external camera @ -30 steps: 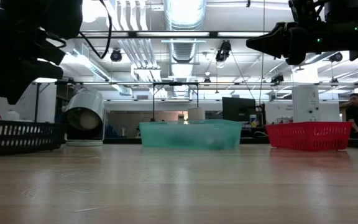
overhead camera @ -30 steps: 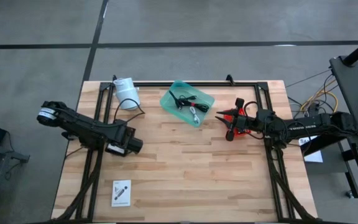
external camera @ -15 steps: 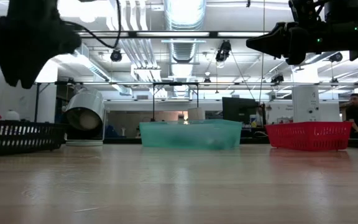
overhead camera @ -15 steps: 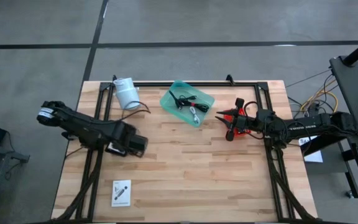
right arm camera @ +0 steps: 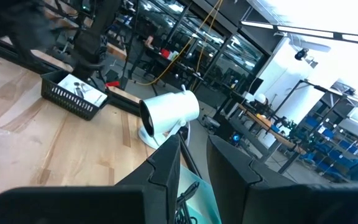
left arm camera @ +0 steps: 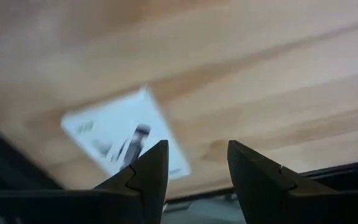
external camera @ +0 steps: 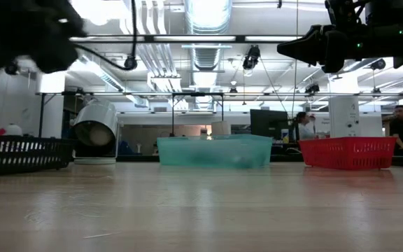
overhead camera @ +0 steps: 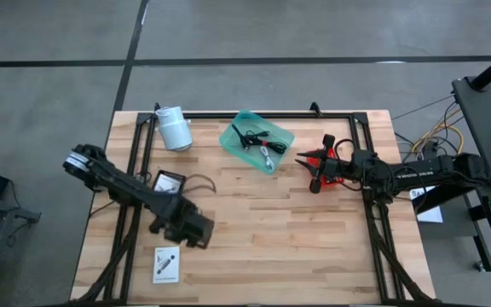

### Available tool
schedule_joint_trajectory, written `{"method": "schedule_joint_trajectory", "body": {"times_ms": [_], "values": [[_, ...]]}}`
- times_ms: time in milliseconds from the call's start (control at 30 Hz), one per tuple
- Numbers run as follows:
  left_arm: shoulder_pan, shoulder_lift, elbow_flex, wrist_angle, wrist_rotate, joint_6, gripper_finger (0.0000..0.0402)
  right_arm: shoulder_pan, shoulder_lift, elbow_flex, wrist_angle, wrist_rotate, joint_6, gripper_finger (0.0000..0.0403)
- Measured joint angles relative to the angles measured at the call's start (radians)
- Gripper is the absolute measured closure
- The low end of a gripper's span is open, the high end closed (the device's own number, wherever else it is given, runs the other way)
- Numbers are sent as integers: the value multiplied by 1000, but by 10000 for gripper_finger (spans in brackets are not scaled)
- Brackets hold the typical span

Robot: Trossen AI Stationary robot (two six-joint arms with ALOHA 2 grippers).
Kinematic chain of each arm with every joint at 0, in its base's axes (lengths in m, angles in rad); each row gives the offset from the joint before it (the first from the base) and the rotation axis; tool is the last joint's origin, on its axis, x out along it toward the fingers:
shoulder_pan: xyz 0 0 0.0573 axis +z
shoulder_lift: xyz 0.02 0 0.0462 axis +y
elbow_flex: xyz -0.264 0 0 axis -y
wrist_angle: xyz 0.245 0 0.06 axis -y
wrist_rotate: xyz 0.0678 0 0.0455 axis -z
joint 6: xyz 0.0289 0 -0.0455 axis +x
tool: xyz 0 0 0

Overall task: Pick and place items into bin
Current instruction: Put the white card reader box into the black bin

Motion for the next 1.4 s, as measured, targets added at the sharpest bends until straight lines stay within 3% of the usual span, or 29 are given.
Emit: {"method": "schedule_joint_trajectory", "body": {"times_ms": [200,567,800,1400], "values": [[-130,71,0,7,108,-121,253,0,0,0,0,0,0,335],[-358,3,-63,-2,6,-576,253,0,0,0,0,0,4,335],[-391,14,-109,3,-54,-566,253,0,0,0,0,0,4,335],[-401,35,-192,122,-44,-545,253,0,0,0,0,0,3,335]]}}
